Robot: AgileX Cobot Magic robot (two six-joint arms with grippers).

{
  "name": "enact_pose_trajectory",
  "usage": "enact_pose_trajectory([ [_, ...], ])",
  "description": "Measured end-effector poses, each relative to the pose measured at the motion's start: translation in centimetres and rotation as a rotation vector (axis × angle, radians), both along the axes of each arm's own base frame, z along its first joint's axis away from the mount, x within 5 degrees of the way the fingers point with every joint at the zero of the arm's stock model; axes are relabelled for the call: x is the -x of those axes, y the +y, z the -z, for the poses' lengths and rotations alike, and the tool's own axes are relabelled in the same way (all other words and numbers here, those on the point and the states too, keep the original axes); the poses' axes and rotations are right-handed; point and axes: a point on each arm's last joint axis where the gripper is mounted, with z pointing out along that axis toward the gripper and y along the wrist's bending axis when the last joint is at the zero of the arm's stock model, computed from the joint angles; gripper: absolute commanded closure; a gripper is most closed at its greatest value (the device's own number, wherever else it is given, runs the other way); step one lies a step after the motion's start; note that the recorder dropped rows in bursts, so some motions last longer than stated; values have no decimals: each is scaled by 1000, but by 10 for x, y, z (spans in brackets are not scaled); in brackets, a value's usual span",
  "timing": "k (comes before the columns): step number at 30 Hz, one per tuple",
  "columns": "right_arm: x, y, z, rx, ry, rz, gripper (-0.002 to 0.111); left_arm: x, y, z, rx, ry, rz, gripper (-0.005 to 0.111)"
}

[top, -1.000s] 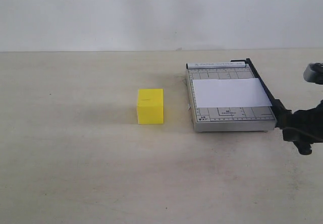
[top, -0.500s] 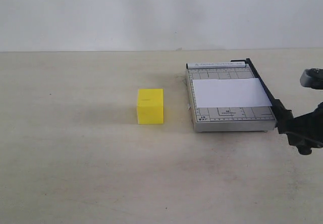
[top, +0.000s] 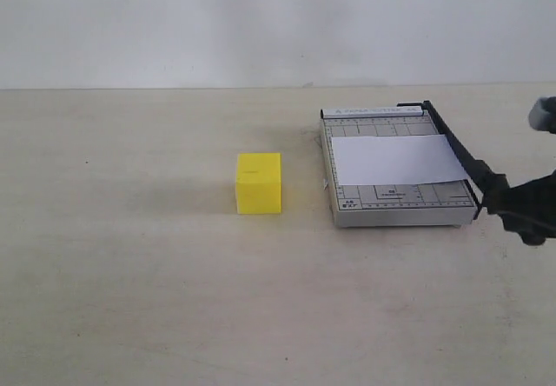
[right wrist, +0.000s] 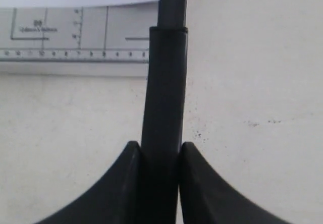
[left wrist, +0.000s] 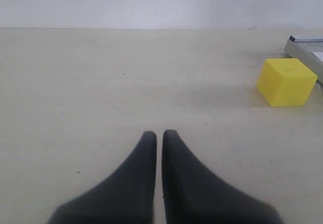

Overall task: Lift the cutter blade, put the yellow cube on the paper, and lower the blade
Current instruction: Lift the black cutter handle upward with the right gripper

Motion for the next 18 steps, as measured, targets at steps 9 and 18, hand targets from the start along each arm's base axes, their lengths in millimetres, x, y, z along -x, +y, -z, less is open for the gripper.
enact_pose_trajectory([
  [9, 15, -1, -54, 16, -264, 46, 108, 0, 0, 0, 0, 0, 0, 102],
  [18, 23, -2, -74, 27, -363, 63, 108, 0, 0, 0, 0, 0, 0, 102],
])
